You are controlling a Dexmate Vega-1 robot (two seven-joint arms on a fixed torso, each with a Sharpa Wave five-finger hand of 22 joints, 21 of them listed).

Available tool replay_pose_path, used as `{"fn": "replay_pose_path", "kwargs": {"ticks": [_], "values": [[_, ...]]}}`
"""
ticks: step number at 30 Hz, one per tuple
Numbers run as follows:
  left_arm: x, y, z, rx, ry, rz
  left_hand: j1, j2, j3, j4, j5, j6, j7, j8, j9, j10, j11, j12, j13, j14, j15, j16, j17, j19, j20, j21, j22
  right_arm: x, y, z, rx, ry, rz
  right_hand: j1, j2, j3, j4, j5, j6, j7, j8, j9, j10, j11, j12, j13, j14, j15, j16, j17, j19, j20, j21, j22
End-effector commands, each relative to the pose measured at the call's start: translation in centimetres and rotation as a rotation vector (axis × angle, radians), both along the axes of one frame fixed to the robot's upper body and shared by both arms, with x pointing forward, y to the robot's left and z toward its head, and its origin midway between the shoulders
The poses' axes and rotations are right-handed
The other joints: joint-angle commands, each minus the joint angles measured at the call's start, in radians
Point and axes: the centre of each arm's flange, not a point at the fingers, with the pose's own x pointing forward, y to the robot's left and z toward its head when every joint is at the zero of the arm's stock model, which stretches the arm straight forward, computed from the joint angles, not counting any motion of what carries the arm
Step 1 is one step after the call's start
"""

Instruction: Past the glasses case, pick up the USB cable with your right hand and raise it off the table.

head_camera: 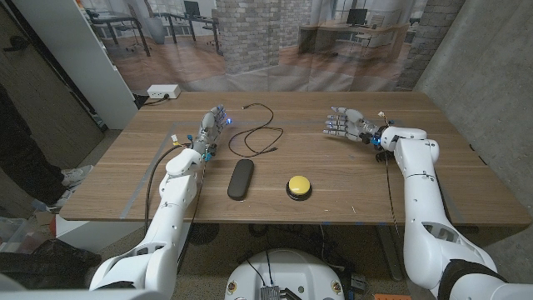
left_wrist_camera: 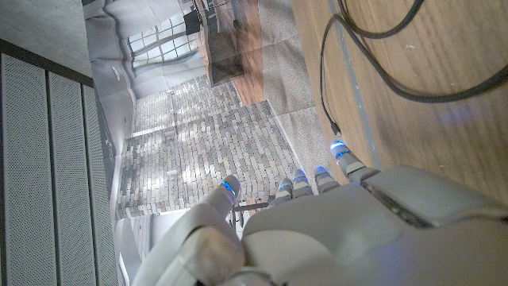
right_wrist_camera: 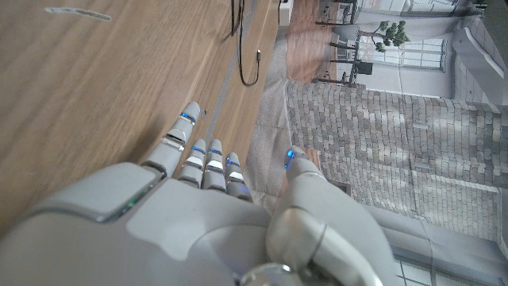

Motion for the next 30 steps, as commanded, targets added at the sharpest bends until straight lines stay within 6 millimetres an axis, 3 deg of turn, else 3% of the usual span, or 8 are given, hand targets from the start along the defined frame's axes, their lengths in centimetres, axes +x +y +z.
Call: {"fn": "replay_pose_path", "kwargs": {"ticks": [1, 7, 24, 30], "values": [[0.5, 0.2, 0.2, 0.001, 0.003, -0.001, -0.004, 0.102, 0.008, 0.000, 0.004, -0.005, 0.007, 0.004, 0.005, -0.002, 0.003, 0.005, 0.006, -0.004, 0.000, 0.006, 0.005, -0.004, 0.002, 0.000, 0.003, 0.5, 0.4, 0.3, -0.007, 0.058, 0.039, 0.014, -0.001, 0.002, -0.012, 0.000, 0.012, 0.039, 0.004, 0.004, 0.016, 0.005, 0.010, 0.004, 0.016, 0.006, 0.005, 0.006, 0.023, 0.002, 0.011, 0.004], [0.8, 0.3, 0.3, 0.001, 0.006, -0.003, -0.004, 0.102, 0.008, 0.000, 0.005, -0.005, 0.007, 0.004, 0.005, -0.001, 0.003, 0.005, 0.006, -0.004, 0.001, 0.006, 0.005, -0.004, 0.002, 0.000, 0.003, 0.7, 0.5, 0.9, -0.019, 0.082, 0.051, 0.019, 0.002, 0.000, -0.021, -0.002, 0.025, 0.045, 0.005, 0.005, 0.037, 0.014, 0.014, 0.005, 0.042, 0.009, 0.011, 0.007, 0.059, 0.006, 0.017, 0.005], [1.3, 0.4, 0.4, 0.003, 0.007, -0.010, -0.005, 0.102, 0.008, 0.000, 0.005, -0.005, 0.007, 0.004, 0.005, -0.003, 0.004, 0.005, 0.006, -0.005, 0.001, 0.006, 0.005, -0.004, 0.002, -0.001, 0.003, 0.9, 0.7, 1.7, -0.046, 0.192, 0.111, 0.026, 0.008, 0.000, -0.029, -0.003, 0.023, 0.054, -0.001, 0.005, 0.041, 0.017, 0.012, 0.005, 0.051, 0.017, 0.008, 0.009, 0.077, 0.011, 0.018, 0.006], [1.3, 0.5, 0.5, 0.006, 0.007, -0.008, -0.005, 0.102, 0.008, 0.000, 0.005, -0.005, 0.007, 0.004, 0.005, -0.003, 0.005, 0.005, 0.006, -0.005, 0.001, 0.006, 0.005, -0.004, 0.002, -0.001, 0.003, 1.1, 0.8, 1.7, -0.042, 0.226, 0.139, 0.041, 0.009, 0.004, -0.042, -0.002, 0.024, 0.058, -0.003, 0.005, 0.041, 0.018, 0.009, 0.006, 0.058, 0.017, 0.006, 0.007, 0.101, 0.007, 0.024, 0.007]]}}
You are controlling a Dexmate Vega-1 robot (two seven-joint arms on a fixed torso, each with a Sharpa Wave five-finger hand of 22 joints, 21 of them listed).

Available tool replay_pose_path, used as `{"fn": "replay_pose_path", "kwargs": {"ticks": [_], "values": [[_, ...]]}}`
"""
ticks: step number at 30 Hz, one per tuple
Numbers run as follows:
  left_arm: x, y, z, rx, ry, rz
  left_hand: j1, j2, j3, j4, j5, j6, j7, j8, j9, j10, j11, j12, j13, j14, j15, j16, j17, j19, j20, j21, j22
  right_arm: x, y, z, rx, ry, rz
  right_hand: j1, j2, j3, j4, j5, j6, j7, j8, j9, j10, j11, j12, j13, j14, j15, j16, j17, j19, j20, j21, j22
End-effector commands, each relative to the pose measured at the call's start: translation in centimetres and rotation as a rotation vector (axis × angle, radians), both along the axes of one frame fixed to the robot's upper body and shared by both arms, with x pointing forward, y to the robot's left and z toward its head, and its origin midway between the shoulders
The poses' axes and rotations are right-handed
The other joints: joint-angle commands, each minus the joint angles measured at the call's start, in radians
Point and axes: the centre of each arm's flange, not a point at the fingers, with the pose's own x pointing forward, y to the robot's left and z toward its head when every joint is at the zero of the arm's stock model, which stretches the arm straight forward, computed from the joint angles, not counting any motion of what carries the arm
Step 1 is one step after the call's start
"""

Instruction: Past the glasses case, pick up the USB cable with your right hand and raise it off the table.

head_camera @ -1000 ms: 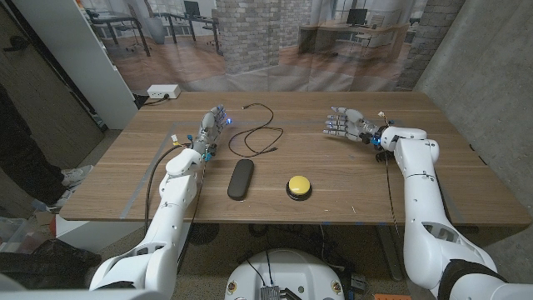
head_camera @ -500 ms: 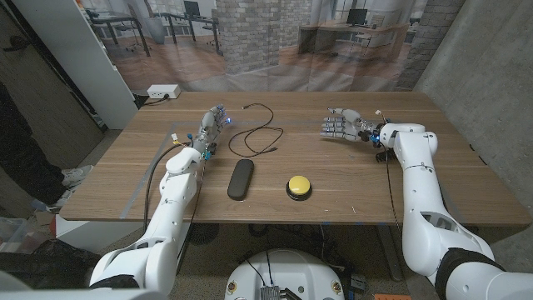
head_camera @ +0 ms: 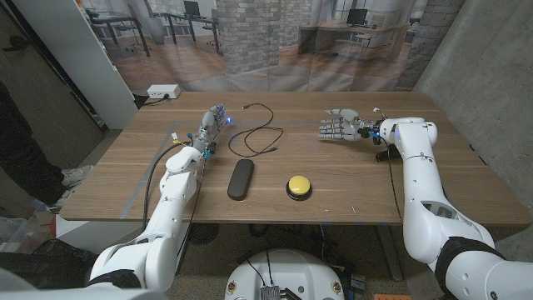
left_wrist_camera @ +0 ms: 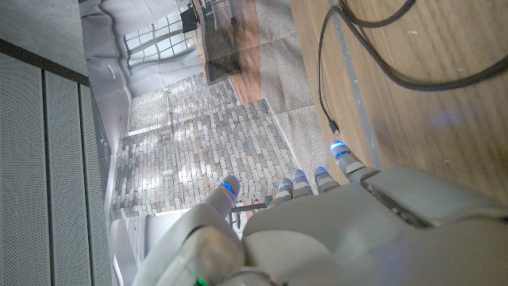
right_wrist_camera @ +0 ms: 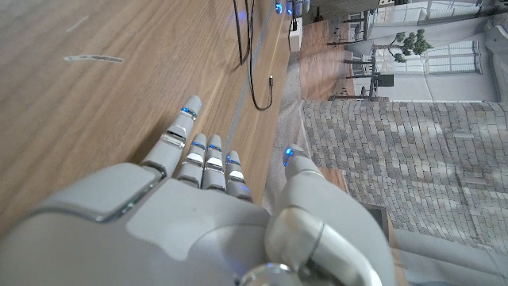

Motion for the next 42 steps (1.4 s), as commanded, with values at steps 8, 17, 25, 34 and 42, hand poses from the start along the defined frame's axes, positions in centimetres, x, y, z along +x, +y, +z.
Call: {"fn": "replay_pose_path", "kwargs": {"ticks": [8, 17, 25, 34, 42], "values": [[0.2, 0.2, 0.2, 0.002, -0.002, -0.001, -0.005, 0.102, 0.008, 0.000, 0.005, -0.005, 0.008, 0.004, 0.005, -0.002, 0.005, 0.005, 0.006, -0.004, 0.000, 0.006, 0.006, -0.004, 0.002, -0.002, 0.003, 0.3, 0.3, 0.3, -0.007, 0.111, 0.067, 0.037, 0.000, 0.007, -0.027, -0.003, 0.012, 0.067, -0.003, 0.006, 0.018, 0.007, 0.005, 0.006, 0.031, 0.004, 0.000, 0.002, 0.063, -0.002, 0.019, 0.004], [0.2, 0.3, 0.2, 0.001, -0.004, -0.006, -0.006, 0.102, 0.008, 0.000, 0.005, -0.005, 0.007, 0.004, 0.005, -0.002, 0.004, 0.005, 0.006, -0.004, 0.001, 0.007, 0.006, -0.004, 0.003, -0.002, 0.003, 0.2, 0.5, 0.2, 0.000, 0.160, 0.104, 0.045, 0.003, 0.008, -0.032, -0.003, 0.017, 0.074, -0.003, 0.006, 0.023, 0.011, 0.006, 0.007, 0.038, 0.006, 0.000, 0.003, 0.075, -0.001, 0.021, 0.004], [0.2, 0.4, 0.2, 0.000, -0.006, -0.003, -0.006, 0.102, 0.008, 0.000, 0.005, -0.006, 0.008, 0.004, 0.005, -0.003, 0.004, 0.005, 0.006, -0.005, 0.002, 0.006, 0.006, -0.004, 0.003, -0.003, 0.003, 0.4, 1.1, 0.2, -0.002, 0.188, 0.129, 0.052, 0.008, 0.006, -0.037, -0.005, 0.040, 0.081, 0.001, 0.008, 0.049, 0.020, 0.014, 0.008, 0.069, 0.011, 0.007, 0.006, 0.110, 0.001, 0.030, 0.005], [0.3, 0.7, 0.2, -0.003, -0.004, -0.002, -0.006, 0.102, 0.008, 0.000, 0.005, -0.006, 0.008, 0.004, 0.005, -0.003, 0.004, 0.005, 0.006, -0.004, 0.002, 0.006, 0.006, -0.004, 0.003, -0.003, 0.003, 0.7, 2.0, 0.0, -0.004, 0.217, 0.160, 0.060, 0.015, 0.006, -0.041, -0.004, 0.065, 0.084, 0.004, 0.009, 0.082, 0.025, 0.025, 0.010, 0.102, 0.014, 0.014, 0.008, 0.148, 0.000, 0.041, 0.007], [0.5, 0.8, 0.3, -0.004, -0.007, -0.008, -0.006, 0.102, 0.008, 0.000, 0.005, -0.006, 0.008, 0.004, 0.005, -0.002, 0.004, 0.005, 0.006, -0.004, 0.002, 0.006, 0.006, -0.003, 0.003, -0.003, 0.003, 1.0, 2.6, -0.3, -0.006, 0.244, 0.188, 0.068, 0.016, 0.007, -0.045, -0.004, 0.070, 0.085, 0.003, 0.009, 0.085, 0.026, 0.025, 0.010, 0.108, 0.015, 0.013, 0.008, 0.157, 0.001, 0.043, 0.007]]}}
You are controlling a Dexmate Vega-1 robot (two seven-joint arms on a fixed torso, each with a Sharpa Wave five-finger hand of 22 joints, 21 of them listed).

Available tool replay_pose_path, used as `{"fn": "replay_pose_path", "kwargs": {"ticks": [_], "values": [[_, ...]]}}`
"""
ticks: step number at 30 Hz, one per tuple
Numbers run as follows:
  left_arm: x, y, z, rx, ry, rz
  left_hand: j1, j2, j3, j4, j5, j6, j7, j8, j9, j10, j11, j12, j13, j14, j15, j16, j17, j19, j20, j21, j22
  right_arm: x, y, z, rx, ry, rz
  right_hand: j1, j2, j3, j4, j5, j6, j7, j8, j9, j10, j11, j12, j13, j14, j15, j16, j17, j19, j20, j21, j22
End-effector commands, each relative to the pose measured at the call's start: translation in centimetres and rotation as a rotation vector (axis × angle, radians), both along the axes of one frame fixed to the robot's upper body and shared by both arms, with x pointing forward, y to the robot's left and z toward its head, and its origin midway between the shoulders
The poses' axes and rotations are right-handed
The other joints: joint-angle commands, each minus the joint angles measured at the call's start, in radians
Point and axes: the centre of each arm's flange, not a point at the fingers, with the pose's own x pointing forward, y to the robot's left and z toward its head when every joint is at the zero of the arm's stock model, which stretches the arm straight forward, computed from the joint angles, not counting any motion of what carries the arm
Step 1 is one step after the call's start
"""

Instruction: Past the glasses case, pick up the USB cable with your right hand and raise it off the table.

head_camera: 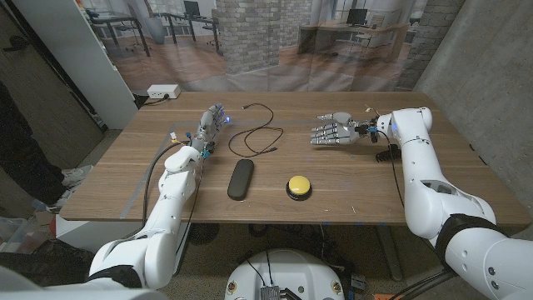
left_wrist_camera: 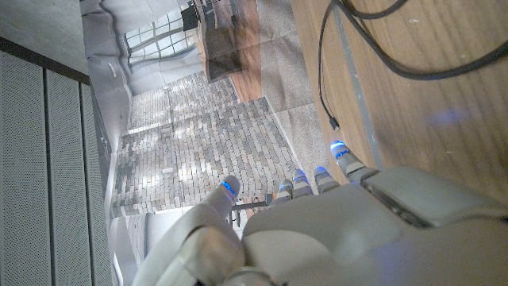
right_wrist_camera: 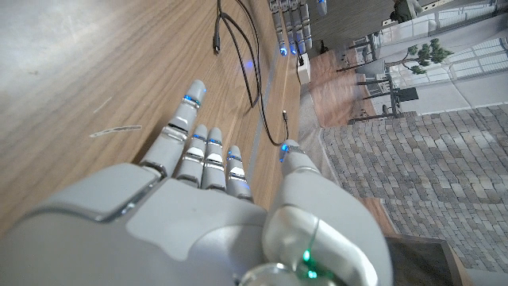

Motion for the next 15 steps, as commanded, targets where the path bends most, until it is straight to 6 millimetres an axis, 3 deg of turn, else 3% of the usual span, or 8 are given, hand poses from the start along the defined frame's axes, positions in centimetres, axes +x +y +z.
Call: {"fn": "replay_pose_path", "kwargs": {"ticks": [1, 15], "values": [[0.20, 0.23, 0.15, -0.003, -0.001, -0.005, -0.006, 0.102, 0.008, 0.000, 0.005, -0.001, 0.003, 0.004, 0.005, -0.003, 0.004, 0.005, 0.006, -0.004, 0.002, 0.006, 0.005, -0.004, 0.003, -0.003, 0.003, 0.42, 1.12, -0.34, 0.003, 0.046, 0.047, 0.014, -0.004, 0.003, -0.009, 0.001, 0.011, 0.072, 0.003, 0.005, 0.012, 0.002, 0.007, 0.005, 0.012, 0.001, 0.005, 0.003, 0.009, 0.002, 0.006, 0.002], [0.20, 0.36, 0.04, -0.006, -0.001, -0.004, -0.006, 0.103, 0.008, 0.000, 0.006, -0.001, 0.003, 0.004, 0.005, -0.003, 0.004, 0.005, 0.006, -0.004, 0.002, 0.007, 0.005, -0.003, 0.003, -0.004, 0.004, 0.87, 2.08, -0.48, -0.021, 0.077, 0.097, 0.040, -0.010, 0.009, -0.027, 0.003, 0.018, 0.072, 0.000, 0.005, 0.018, -0.005, 0.007, 0.006, 0.029, -0.007, 0.002, 0.000, 0.023, -0.005, 0.008, 0.003]]}}
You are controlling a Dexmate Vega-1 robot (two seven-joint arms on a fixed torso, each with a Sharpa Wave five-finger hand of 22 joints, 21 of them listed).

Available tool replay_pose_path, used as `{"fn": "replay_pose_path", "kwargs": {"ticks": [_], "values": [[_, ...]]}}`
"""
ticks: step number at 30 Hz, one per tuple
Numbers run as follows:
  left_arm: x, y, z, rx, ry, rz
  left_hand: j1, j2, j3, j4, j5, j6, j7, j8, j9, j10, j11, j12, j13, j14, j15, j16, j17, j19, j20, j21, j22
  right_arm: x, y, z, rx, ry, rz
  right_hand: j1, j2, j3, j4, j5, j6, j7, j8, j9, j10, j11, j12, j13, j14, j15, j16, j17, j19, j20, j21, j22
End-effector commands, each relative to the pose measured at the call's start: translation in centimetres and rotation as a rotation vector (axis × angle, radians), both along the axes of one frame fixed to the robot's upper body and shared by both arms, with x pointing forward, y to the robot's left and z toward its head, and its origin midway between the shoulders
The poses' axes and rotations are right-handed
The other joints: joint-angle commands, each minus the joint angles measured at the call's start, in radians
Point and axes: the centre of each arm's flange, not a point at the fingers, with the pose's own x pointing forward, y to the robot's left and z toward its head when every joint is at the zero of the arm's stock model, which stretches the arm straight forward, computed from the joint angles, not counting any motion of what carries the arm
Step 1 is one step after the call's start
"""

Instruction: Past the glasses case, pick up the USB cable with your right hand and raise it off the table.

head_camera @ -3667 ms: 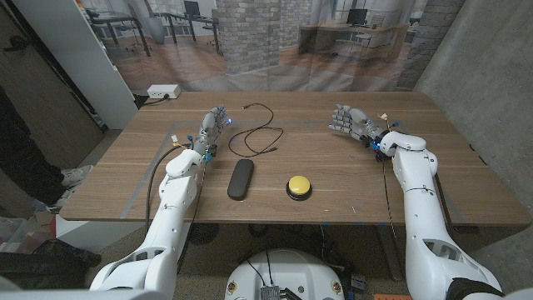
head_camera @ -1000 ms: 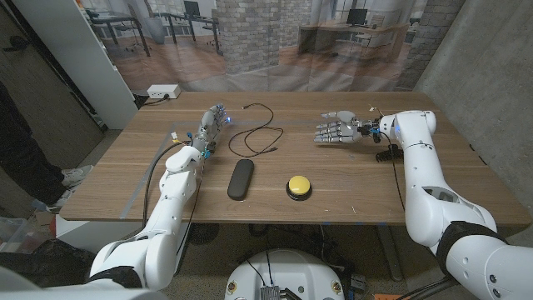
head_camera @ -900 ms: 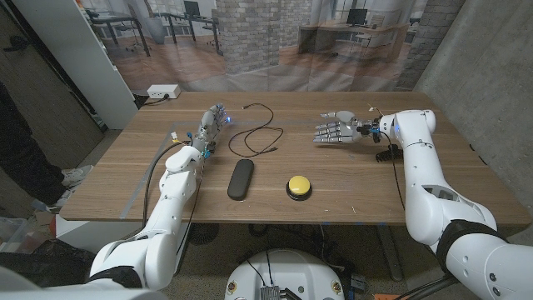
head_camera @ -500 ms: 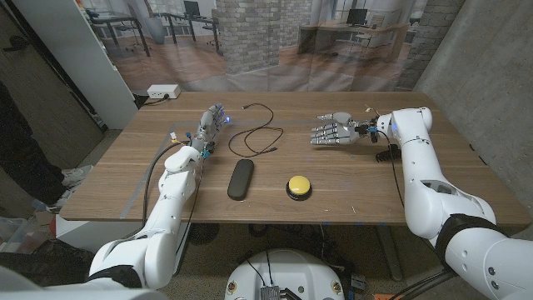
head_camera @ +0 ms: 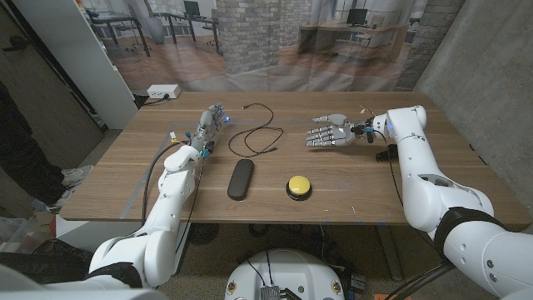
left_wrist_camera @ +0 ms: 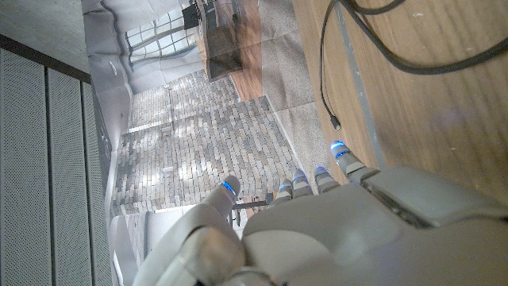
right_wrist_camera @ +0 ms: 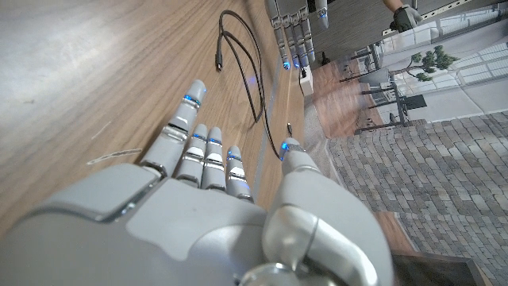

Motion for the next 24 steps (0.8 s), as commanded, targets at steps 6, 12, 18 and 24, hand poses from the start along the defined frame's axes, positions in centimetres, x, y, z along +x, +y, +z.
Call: {"fn": "replay_pose_path", "kwargs": {"ticks": [6, 12, 18, 24], "values": [[0.0, 0.2, -0.2, -0.006, 0.001, 0.001, -0.004, 0.100, 0.008, 0.000, 0.006, -0.001, 0.002, 0.004, 0.005, -0.002, 0.005, 0.005, 0.006, -0.004, 0.001, 0.007, 0.005, -0.003, 0.003, -0.004, 0.004, 0.5, 1.2, 0.0, -0.043, 0.022, 0.053, 0.036, -0.014, 0.003, -0.025, 0.003, 0.020, 0.073, -0.001, 0.006, 0.015, -0.011, 0.009, 0.001, 0.031, -0.010, 0.001, -0.002, 0.026, -0.014, 0.009, 0.003], [0.0, 0.2, -0.2, -0.008, 0.001, 0.001, -0.004, 0.100, 0.008, 0.000, 0.006, 0.000, 0.003, 0.004, 0.005, -0.002, 0.005, 0.005, 0.006, -0.004, 0.001, 0.007, 0.005, -0.003, 0.003, -0.004, 0.004, 0.7, 1.7, 0.2, -0.076, 0.010, 0.065, 0.048, -0.039, -0.006, -0.034, 0.005, 0.024, 0.074, -0.002, 0.007, 0.019, -0.018, 0.009, 0.002, 0.040, -0.016, -0.003, -0.004, 0.042, -0.026, 0.013, 0.002], [0.1, 0.3, -0.2, -0.010, 0.000, -0.002, -0.004, 0.100, 0.008, 0.000, 0.006, -0.001, 0.003, 0.004, 0.005, -0.002, 0.004, 0.005, 0.006, -0.004, 0.001, 0.007, 0.006, -0.003, 0.003, -0.005, 0.004, 1.0, 2.2, 0.5, -0.112, 0.003, 0.071, 0.064, -0.064, -0.014, -0.041, 0.010, 0.024, 0.073, -0.004, 0.008, 0.022, -0.025, 0.008, 0.002, 0.049, -0.021, -0.006, -0.005, 0.054, -0.038, 0.013, 0.002], [0.3, 0.4, -0.2, -0.012, 0.001, -0.002, -0.004, 0.100, 0.008, 0.000, 0.006, -0.001, 0.003, 0.004, 0.005, -0.002, 0.004, 0.006, 0.006, -0.003, 0.002, 0.007, 0.006, -0.002, 0.003, -0.005, 0.004, 1.3, 2.6, 0.5, -0.125, 0.011, 0.071, 0.090, -0.092, -0.021, -0.045, 0.020, 0.023, 0.072, -0.006, 0.008, 0.024, -0.035, 0.007, 0.002, 0.061, -0.039, -0.010, -0.006, 0.068, -0.060, 0.013, 0.000]]}}
